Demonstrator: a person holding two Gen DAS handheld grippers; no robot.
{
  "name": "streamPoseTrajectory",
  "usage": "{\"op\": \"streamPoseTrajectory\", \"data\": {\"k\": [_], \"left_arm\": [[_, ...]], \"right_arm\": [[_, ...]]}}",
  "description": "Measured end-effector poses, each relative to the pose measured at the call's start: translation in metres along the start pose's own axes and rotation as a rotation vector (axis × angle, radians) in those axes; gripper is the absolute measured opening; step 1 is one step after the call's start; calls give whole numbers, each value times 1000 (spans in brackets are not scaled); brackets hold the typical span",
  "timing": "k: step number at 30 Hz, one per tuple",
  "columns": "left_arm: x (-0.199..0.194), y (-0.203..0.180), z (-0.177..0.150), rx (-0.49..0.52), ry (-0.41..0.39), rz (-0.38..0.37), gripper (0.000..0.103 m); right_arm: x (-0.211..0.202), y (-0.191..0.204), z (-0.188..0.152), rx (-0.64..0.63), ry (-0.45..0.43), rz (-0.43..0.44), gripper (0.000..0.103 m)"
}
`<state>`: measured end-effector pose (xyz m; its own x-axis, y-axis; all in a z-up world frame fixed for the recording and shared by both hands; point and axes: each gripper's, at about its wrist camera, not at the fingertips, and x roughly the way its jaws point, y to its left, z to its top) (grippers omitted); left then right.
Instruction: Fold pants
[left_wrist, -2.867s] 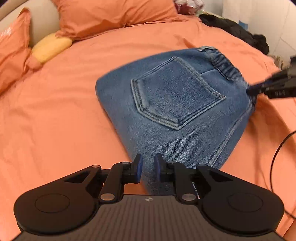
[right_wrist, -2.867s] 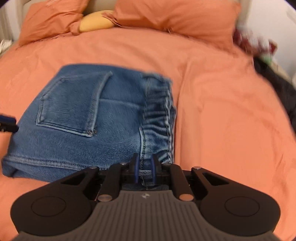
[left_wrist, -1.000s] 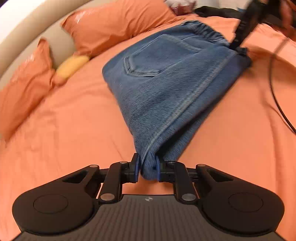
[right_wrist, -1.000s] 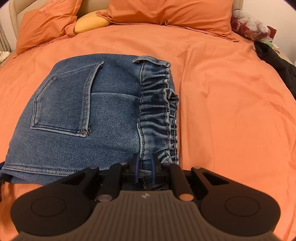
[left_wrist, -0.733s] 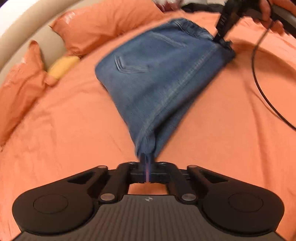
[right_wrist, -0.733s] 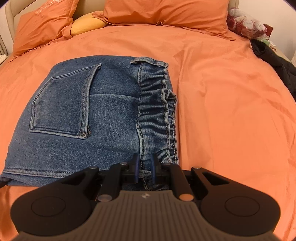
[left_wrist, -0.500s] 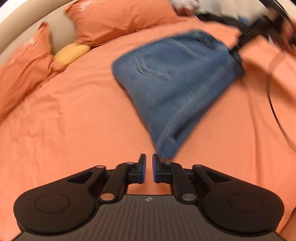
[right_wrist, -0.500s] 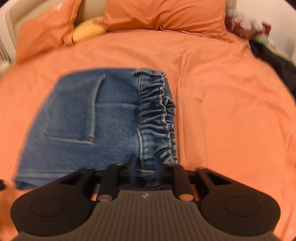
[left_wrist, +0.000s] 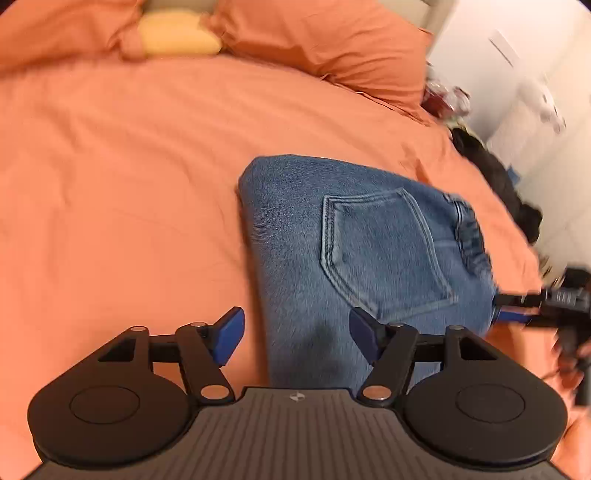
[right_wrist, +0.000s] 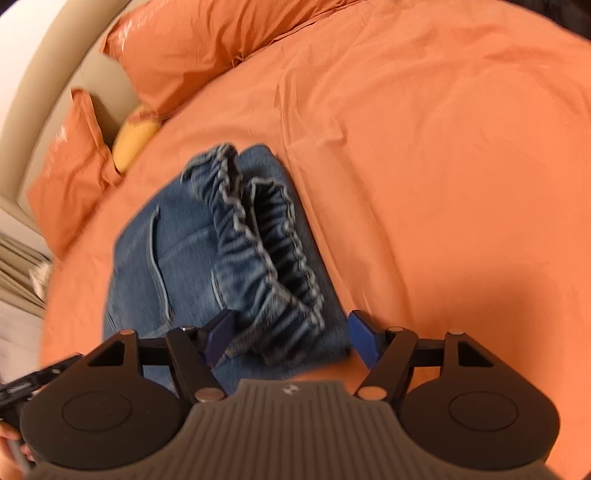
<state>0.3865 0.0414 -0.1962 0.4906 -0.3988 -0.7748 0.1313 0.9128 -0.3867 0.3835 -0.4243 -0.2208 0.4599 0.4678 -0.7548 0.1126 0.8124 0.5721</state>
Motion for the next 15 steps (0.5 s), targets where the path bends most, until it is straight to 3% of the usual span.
{"op": "streamPoseTrajectory", "data": {"k": [5,7,9,15], "left_arm": [[34,14,10,-82,37,-13,78],[43,20,11,-104,44,-44,82],[49,25,11,-117,37,-60,90],[62,33,10,-164,35,-136,91]], "right_arm": [[19,-16,13,54,36,99,74],[28,-22,13,72,50,130,81],[34,-30,14,82,60,163,83],[52,-40,14,73,54,244,83]]}}
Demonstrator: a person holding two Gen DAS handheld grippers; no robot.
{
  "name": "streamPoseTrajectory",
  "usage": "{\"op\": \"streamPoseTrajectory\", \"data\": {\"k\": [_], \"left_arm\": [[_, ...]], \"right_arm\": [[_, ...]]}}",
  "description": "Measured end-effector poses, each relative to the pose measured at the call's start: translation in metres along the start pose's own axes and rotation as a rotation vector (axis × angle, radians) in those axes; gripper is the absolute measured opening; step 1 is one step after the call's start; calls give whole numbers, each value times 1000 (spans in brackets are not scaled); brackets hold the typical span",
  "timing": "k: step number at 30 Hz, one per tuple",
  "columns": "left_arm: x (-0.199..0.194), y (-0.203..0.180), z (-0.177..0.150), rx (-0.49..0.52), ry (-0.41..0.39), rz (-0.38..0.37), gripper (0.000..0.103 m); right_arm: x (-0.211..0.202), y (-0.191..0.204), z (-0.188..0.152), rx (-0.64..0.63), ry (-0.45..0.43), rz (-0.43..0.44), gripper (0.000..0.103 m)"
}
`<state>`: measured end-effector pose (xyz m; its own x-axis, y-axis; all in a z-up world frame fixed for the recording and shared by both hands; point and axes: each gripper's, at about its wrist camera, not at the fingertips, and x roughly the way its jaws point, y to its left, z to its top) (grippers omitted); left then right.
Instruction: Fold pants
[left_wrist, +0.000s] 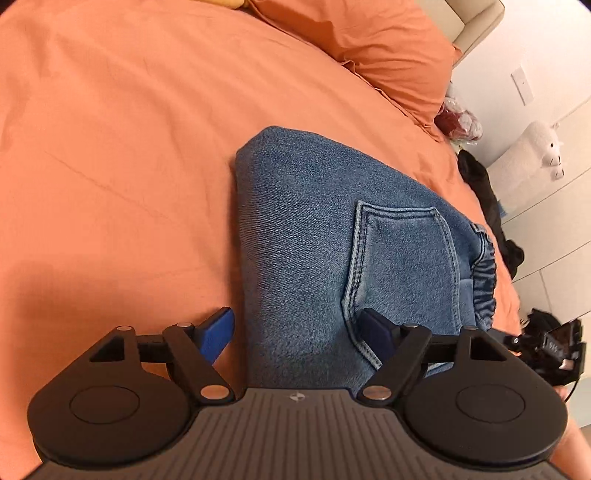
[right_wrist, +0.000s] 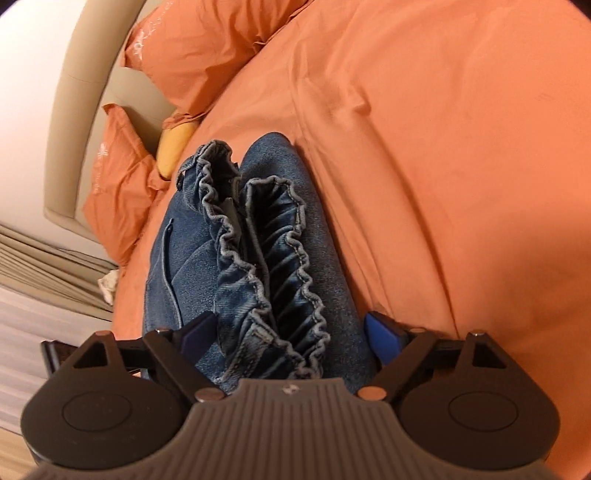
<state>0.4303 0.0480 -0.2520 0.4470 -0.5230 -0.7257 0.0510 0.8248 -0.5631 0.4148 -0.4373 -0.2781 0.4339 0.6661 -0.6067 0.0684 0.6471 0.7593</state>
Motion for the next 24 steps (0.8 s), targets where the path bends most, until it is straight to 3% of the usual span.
{"op": "streamPoseTrajectory", "data": {"k": [5,7,19,24], "left_arm": [[6,-9,0,11,-9,7,86],[7,-12,-1,32,-12,23,83],[-9,-33,-2,147,-21,48,47],[-33,-39,1,174,-11,39,37]], "right_arm": [[6,11,2,-54,-2,-44,79],[6,16,1,-88,-4,-68,73],[-10,60,-11,-218,-61,-182,50],[-26,98,-18,-259,-68,-163,45]]}}
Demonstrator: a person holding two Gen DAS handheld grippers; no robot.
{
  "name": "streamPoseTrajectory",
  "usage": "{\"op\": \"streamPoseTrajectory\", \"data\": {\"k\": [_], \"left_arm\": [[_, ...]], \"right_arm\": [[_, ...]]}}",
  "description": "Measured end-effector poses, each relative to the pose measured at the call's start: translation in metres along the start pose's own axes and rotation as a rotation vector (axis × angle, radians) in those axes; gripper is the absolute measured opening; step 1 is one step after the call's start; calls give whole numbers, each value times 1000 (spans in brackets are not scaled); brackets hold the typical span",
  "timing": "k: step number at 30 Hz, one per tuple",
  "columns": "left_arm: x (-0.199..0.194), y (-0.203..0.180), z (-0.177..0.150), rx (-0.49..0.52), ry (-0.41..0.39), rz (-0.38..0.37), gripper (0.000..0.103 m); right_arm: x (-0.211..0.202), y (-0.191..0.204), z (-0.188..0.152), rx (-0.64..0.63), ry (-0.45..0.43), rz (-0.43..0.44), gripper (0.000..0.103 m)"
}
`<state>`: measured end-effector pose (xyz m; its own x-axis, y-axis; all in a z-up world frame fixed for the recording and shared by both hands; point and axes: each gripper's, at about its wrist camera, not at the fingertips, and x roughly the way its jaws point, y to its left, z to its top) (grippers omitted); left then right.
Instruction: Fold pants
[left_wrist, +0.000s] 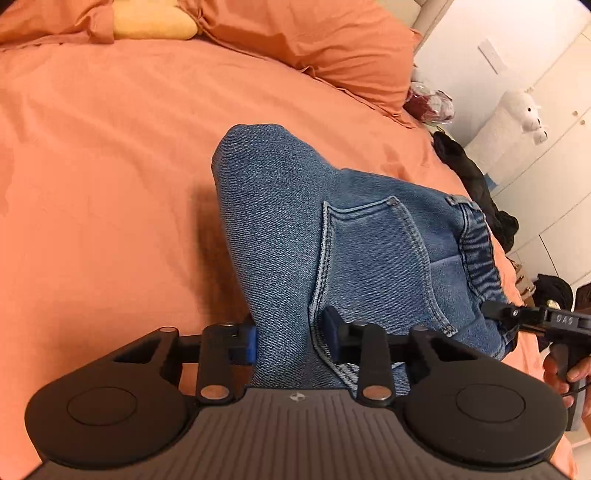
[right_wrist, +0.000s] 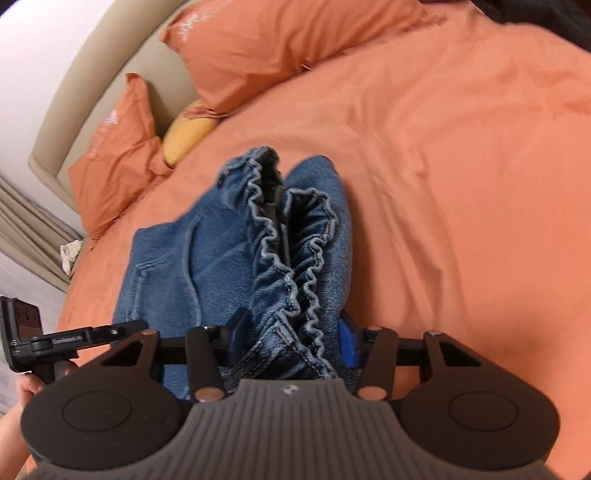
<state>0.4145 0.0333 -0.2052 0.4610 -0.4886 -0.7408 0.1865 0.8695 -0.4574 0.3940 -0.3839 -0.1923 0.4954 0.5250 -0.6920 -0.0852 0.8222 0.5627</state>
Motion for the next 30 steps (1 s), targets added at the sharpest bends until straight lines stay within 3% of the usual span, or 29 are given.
{"op": "streamPoseTrajectory", "data": {"k": [7,13,22,30], "left_arm": [[-58,20,-7,10,13,37,34],[-135,55,-11,27,-7,97,34],[-239,129,-15,73,-1,242,34],[-268,200,-42,36,24,281,34]], "right_arm": [[-9,72,-22,-68,55,47,44],[-1,145,-52,-85,66,129,44],[47,263,-119,-69,84,250,44],[98,324,-175,-77,150,271,44]]}}
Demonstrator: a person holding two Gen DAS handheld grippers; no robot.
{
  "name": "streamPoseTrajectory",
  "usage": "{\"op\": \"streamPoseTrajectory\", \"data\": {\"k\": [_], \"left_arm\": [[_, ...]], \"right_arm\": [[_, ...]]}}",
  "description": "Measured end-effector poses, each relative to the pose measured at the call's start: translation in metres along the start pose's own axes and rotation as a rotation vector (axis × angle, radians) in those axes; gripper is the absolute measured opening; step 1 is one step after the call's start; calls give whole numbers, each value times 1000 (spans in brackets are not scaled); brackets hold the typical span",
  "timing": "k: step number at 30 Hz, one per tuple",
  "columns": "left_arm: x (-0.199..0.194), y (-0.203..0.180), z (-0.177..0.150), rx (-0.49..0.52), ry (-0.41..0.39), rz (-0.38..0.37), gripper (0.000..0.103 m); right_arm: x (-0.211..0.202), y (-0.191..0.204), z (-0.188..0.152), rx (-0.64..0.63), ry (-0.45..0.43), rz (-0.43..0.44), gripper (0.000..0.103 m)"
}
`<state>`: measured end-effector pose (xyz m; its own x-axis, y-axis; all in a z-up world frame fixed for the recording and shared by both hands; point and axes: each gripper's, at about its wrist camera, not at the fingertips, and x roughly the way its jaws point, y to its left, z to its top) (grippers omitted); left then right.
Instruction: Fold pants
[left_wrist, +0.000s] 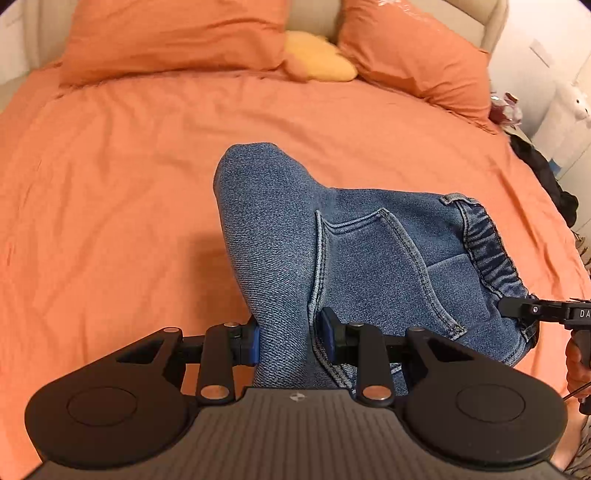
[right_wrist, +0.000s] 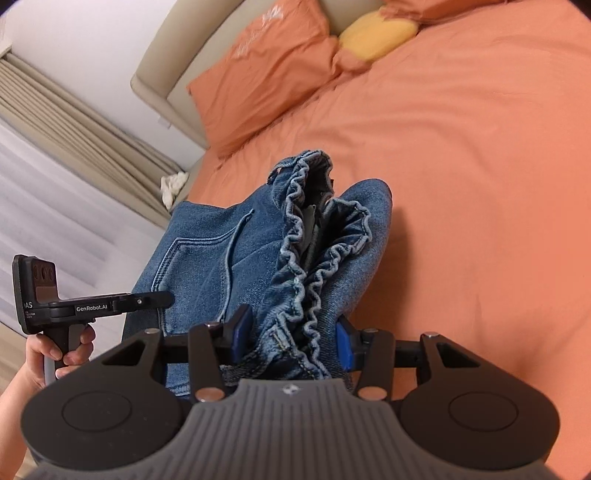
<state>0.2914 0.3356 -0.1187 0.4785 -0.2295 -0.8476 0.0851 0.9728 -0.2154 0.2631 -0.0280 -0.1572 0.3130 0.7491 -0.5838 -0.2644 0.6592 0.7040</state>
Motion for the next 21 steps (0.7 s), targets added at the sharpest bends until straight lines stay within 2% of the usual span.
{"op": "streamPoseTrajectory", "data": {"k": [8,12,18,21], "left_arm": [[32,49,-19,-39,2,-45,34],[49,61,-26,-28,26,-64,36],[68,57,-28,8,47,-26,51],[75,55,-29,0,55,10,64]], "right_arm": [[47,13,-20,-41,25,-54,44],[67,2,-24,-19,93,-127,44],[89,-18,-28,55,122,-202,49],[95,-16,-24,76,137,-216,51]]}}
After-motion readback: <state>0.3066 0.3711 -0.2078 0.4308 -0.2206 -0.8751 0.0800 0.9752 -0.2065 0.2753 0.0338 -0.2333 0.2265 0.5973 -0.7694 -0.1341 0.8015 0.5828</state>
